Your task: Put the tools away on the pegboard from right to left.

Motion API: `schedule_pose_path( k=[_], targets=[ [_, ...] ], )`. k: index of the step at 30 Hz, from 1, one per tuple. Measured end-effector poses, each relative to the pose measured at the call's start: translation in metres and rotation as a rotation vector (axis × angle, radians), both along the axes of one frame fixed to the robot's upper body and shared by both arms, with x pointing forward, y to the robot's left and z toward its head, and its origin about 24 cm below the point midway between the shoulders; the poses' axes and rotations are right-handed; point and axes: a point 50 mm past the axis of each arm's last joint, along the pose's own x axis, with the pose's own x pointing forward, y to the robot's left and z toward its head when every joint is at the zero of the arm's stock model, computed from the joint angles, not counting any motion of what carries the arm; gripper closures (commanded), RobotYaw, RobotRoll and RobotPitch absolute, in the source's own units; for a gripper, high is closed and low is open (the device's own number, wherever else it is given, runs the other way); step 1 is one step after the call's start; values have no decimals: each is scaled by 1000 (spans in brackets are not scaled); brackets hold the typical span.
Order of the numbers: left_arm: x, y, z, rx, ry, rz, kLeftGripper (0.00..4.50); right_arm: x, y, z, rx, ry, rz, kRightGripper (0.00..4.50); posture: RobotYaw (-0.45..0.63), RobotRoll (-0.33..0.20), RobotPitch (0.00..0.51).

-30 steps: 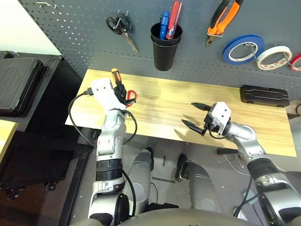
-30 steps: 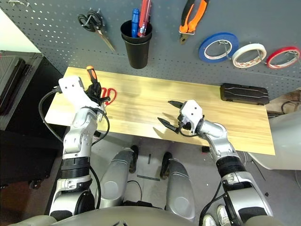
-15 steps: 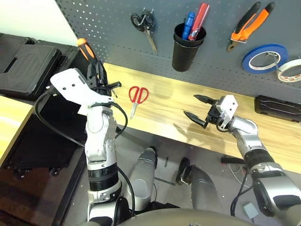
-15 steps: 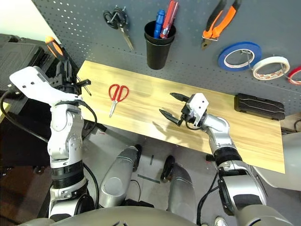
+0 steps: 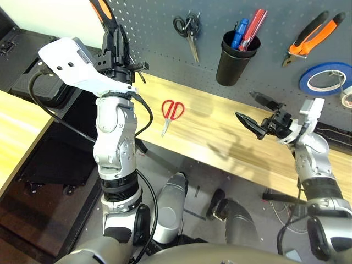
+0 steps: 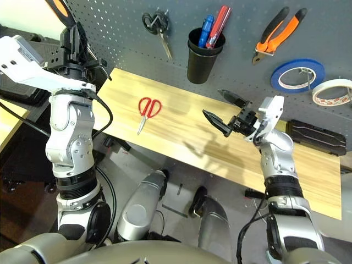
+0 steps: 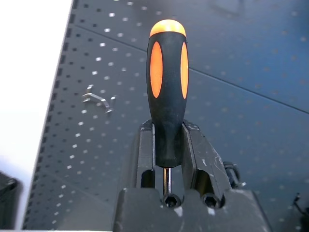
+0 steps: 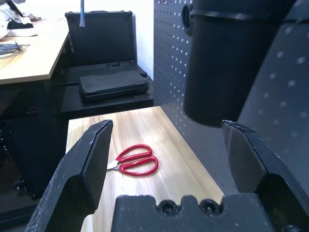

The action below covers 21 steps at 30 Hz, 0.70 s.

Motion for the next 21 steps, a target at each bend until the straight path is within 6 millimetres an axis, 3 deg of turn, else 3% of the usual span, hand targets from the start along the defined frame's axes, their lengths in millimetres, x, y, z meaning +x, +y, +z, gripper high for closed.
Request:
schedule_pose_path(
  k=[10, 21],
  targets=[
    [21, -17, 11, 38, 14, -98, 3908, -4, -21, 29, 19, 23, -14, 0, 224, 0, 190],
    [31, -32, 30, 61, -31, -160, 3908, -2, -40, 57, 12, -11, -48, 0, 198, 0, 181]
  ],
)
